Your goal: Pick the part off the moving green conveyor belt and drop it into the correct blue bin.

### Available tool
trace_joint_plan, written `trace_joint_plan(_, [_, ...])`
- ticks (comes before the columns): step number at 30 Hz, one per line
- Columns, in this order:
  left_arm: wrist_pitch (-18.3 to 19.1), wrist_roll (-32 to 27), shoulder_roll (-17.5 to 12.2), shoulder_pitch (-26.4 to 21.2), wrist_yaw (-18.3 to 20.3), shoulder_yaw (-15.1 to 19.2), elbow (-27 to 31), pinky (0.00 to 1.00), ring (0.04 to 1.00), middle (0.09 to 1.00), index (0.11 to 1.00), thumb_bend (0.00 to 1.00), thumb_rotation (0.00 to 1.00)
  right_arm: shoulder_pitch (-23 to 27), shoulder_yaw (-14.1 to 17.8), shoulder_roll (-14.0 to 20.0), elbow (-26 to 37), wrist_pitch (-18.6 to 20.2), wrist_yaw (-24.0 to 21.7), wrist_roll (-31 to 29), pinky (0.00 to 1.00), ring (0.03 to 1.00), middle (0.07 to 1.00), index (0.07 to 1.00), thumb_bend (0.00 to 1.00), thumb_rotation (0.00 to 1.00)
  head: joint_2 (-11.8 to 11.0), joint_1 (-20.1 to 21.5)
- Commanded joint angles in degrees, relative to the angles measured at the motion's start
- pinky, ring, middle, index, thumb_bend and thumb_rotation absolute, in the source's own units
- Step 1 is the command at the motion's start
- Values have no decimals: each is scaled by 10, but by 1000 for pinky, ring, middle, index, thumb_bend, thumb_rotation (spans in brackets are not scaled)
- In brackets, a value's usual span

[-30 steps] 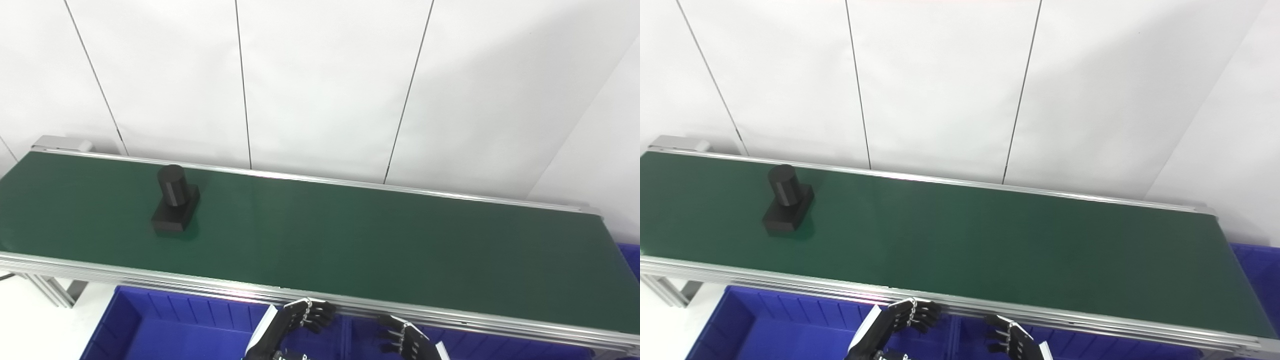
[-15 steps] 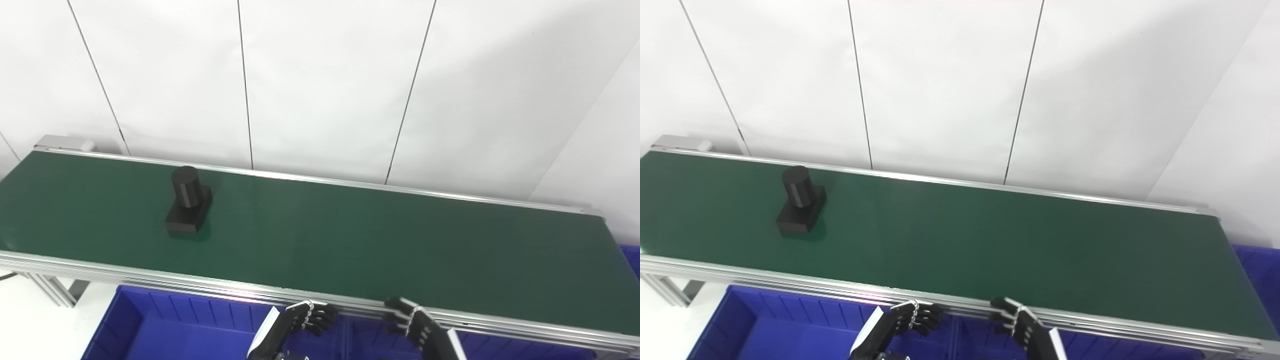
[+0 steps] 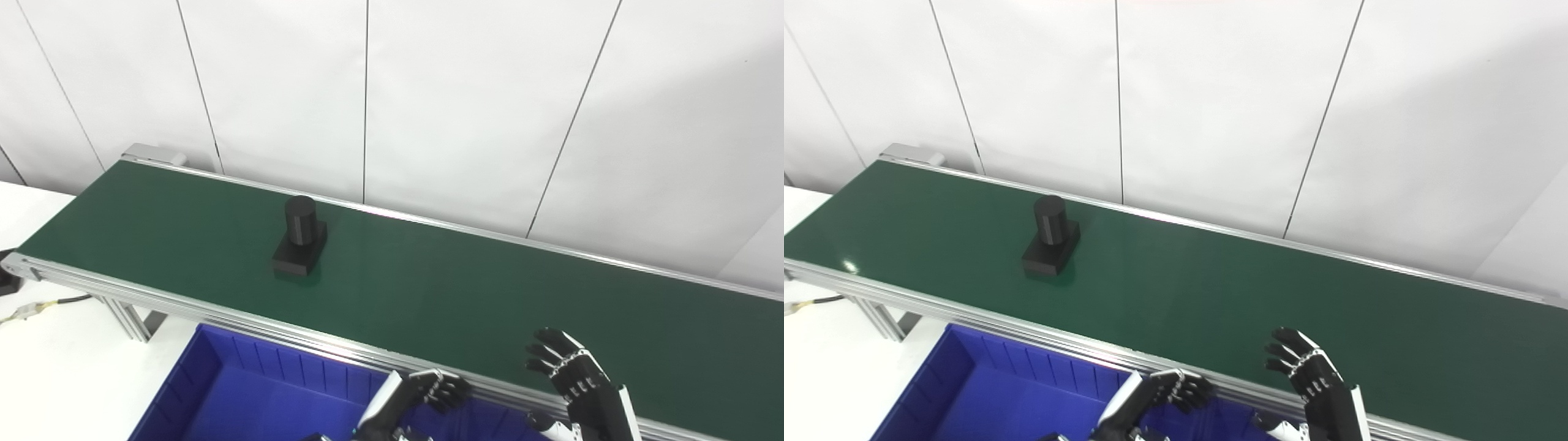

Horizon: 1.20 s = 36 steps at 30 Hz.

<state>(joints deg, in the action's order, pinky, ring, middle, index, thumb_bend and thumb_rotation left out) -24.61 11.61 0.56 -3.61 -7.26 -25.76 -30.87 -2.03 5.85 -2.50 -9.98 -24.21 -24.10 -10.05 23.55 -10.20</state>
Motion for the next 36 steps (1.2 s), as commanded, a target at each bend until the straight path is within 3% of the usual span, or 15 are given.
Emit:
trace_joint_plan(1, [-23, 6, 5, -18, -21, -7, 7, 560, 617, 653, 678, 933, 2, 19, 5, -11, 10, -27, -12, -4, 658, 738, 796, 766, 869, 254, -2, -1])
trace_joint_plan(9, [-23, 4, 0, -27, -45, -26, -5, 551, 613, 651, 673, 945, 5, 67, 14, -16, -16, -27, 45, 49, 652, 741, 791, 780, 785, 158, -12, 6])
trace_joint_plan(20, [-23, -5, -2, -29, -40, -23, -8, 570, 620, 653, 666, 964, 2, 158, 22, 7, -103, -27, 77, 47, 596, 701, 774, 773, 846, 152, -17, 20])
trace_joint_plan(36, [-23, -21, -2, -18, -19, -11, 7, 599, 633, 661, 668, 958, 0, 252, -19, 2, -186, -27, 145, 79, 595, 705, 780, 769, 857, 151, -15, 39])
